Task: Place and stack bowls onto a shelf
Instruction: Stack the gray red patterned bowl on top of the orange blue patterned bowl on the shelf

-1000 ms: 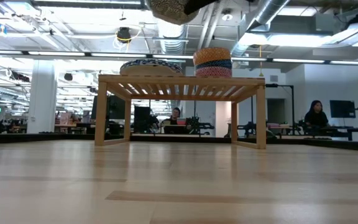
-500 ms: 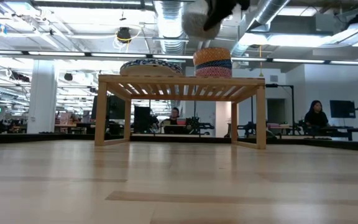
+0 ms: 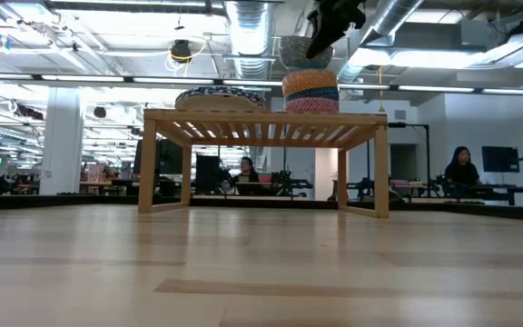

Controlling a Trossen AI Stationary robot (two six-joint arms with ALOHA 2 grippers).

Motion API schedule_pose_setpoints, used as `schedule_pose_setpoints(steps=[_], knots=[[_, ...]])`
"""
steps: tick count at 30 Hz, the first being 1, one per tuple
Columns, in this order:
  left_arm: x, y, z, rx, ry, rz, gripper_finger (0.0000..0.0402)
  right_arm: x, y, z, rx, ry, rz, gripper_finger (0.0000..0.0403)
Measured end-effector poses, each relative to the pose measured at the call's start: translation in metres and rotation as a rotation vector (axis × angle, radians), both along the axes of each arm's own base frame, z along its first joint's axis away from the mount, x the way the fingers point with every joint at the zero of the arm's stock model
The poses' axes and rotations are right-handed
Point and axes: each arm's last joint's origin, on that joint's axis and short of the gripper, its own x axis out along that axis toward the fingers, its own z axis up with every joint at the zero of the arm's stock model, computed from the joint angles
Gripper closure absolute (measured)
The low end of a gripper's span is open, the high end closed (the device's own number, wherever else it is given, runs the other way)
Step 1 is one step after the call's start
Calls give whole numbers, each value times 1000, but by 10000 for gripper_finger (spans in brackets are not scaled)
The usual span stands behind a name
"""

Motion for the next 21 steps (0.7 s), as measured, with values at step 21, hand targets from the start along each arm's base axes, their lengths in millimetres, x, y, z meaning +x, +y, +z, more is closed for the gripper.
schedule_pose_setpoints(steps=[21], knots=[[-1, 1, -2, 34, 31, 9, 225, -6, -25, -34, 55, 92, -63, 342]])
